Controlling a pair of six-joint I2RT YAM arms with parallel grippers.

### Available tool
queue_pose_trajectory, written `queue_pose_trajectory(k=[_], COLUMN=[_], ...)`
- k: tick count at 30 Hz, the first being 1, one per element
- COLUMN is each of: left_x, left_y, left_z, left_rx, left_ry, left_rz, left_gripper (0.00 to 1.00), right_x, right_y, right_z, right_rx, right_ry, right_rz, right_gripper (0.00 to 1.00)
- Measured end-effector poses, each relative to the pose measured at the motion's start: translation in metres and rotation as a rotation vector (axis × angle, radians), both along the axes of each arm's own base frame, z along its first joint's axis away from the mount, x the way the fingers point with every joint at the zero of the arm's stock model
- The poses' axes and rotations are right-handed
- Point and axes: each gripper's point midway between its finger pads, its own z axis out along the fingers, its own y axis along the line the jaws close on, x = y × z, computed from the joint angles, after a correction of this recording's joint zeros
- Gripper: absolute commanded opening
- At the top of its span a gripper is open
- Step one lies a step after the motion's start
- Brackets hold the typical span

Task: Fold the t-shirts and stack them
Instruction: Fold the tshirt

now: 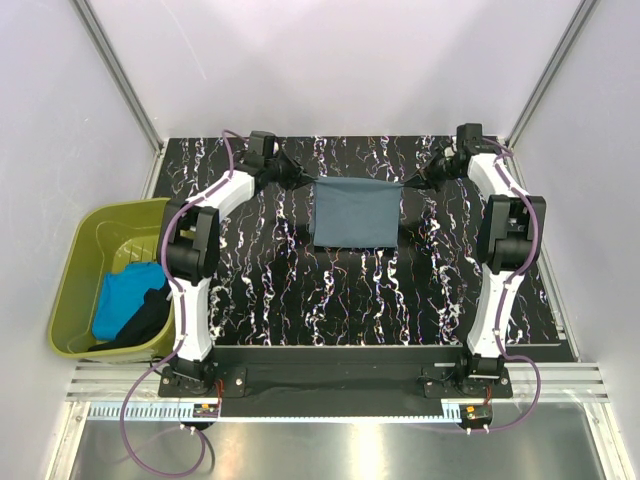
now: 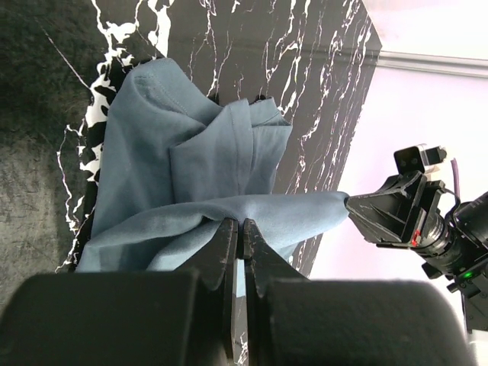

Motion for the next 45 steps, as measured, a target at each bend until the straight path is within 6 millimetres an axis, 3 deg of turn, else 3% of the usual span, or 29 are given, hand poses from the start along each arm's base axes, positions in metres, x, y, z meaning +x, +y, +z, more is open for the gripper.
queue_pose_trajectory(k=[5, 8, 10, 12, 15, 16, 17, 18, 19, 21, 24, 25, 29, 32, 35, 41, 45], left_x=[0.001, 0.002, 0.005, 0.012, 0.039, 0.049, 0.056, 0.06, 0.061, 0.062, 0.056, 0.051, 0.018, -0.004, -0.014, -0.005, -0.007], left_y=[0.002, 0.004, 0.006, 0.01, 0.02, 0.025, 0.033, 0.04, 0.046, 0.06, 0.068, 0.068, 0.059, 0.047, 0.034, 0.008, 0.004], left_z=[0.0, 0.0, -0.001, -0.005, -0.016, -0.019, -0.023, -0.025, -0.026, -0.021, -0.007, -0.001, 0.006, -0.003, -0.013, -0.035, -0.057], left_rx=[0.0, -0.001, -0.007, -0.006, 0.032, 0.053, 0.086, 0.116, 0.143, 0.202, 0.252, 0.263, 0.286, 0.296, 0.307, 0.334, 0.338], left_ry=[0.002, 0.002, 0.004, 0.002, -0.014, -0.023, -0.034, -0.032, -0.029, -0.053, -0.084, -0.1, -0.13, -0.134, -0.142, -0.174, -0.13], left_rz=[0.008, 0.013, 0.023, 0.031, 0.047, 0.054, 0.06, 0.067, 0.07, 0.068, 0.05, 0.034, -0.063, -0.153, -0.226, -0.31, -0.323], left_gripper=[0.0, 0.01, 0.09, 0.28, 0.34, 0.45, 0.47, 0.49, 0.72, 0.88, 0.83, 0.77, 0.73, 0.75, 0.75, 0.71, 0.68], right_x=[0.002, 0.013, 0.024, 0.034, 0.06, 0.071, 0.078, 0.082, 0.084, 0.08, 0.074, 0.068, 0.04, 0.019, 0.008, 0.005, 0.004], right_y=[0.002, 0.003, 0.005, 0.007, 0.005, 0.004, 0.003, 0.001, -0.001, -0.004, -0.006, -0.005, -0.003, -0.002, -0.001, 0.004, 0.009], right_z=[0.001, 0.0, -0.002, -0.01, -0.025, -0.03, -0.036, -0.04, -0.042, -0.041, -0.028, -0.023, -0.012, -0.02, -0.037, -0.042, -0.045], right_rx=[0.008, 0.01, 0.016, 0.025, 0.023, 0.021, 0.015, 0.005, -0.01, -0.03, -0.055, -0.057, -0.059, -0.054, -0.05, -0.043, -0.053], right_ry=[-0.007, -0.024, -0.039, -0.045, -0.074, -0.093, -0.104, -0.113, -0.121, -0.124, -0.16, -0.161, -0.159, -0.131, -0.097, -0.116, -0.132], right_rz=[0.005, 0.008, 0.013, 0.017, 0.027, 0.031, 0.037, 0.045, 0.058, 0.075, 0.106, 0.114, 0.136, 0.139, 0.141, 0.169, 0.193], right_gripper=[0.03, 0.08, 0.16, 0.25, 0.44, 0.52, 0.64, 0.67, 0.71, 0.78, 0.82, 0.81, 0.82, 0.82, 0.83, 0.82, 0.87])
